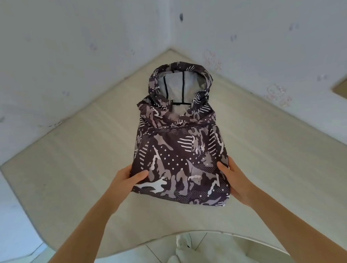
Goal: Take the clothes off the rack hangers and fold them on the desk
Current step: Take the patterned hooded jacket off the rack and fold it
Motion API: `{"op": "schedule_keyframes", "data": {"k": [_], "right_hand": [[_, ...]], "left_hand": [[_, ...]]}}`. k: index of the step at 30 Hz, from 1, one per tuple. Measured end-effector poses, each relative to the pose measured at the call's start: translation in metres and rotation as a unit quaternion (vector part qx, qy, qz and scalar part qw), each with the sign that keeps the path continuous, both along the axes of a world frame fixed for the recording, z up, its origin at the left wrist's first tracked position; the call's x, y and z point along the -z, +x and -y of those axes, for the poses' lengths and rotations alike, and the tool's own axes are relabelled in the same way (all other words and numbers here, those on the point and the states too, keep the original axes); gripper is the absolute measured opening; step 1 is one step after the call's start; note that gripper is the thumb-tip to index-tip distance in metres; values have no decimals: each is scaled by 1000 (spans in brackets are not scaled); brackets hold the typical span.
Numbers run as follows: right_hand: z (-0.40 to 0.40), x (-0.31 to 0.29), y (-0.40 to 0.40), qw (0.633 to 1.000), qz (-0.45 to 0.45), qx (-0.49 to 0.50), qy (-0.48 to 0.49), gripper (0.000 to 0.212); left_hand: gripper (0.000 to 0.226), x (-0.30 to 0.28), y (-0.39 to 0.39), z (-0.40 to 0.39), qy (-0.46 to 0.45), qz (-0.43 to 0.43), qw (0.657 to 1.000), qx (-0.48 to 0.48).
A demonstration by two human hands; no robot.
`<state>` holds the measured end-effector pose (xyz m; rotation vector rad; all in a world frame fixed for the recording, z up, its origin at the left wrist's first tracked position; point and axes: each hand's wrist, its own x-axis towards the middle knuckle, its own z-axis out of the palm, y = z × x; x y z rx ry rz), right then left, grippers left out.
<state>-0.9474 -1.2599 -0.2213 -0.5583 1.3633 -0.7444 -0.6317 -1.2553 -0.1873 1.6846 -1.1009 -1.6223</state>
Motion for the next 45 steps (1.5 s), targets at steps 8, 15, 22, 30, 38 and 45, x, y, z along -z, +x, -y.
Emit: {"op": "schedule_keyframes", "data": {"k": [8, 15, 22, 30, 38, 45], "right_hand": [[-69, 8, 13, 994, -99, 31, -41, 29], [-97, 14, 33, 965, -250, -70, -28, 40], [-109, 27, 31, 856, -433, -255, -119, 61], [-131, 27, 4, 806, -471, -305, -188, 46], [-123, 41, -14, 482, -650, -527, -261, 115], [-123, 48, -11, 537, -597, -549, -232, 109]], "left_hand": [[17, 21, 12, -58, 4, 67, 997, -31], [17, 52, 21, -95, -7, 149, 988, -42], [60, 59, 18, -103, 33, 208, 976, -55], [71, 59, 51, -115, -63, 231, 967, 86], [84, 67, 96, -94, -400, 483, 649, 431], [91, 86, 88, -84, -352, 503, 627, 479]]}}
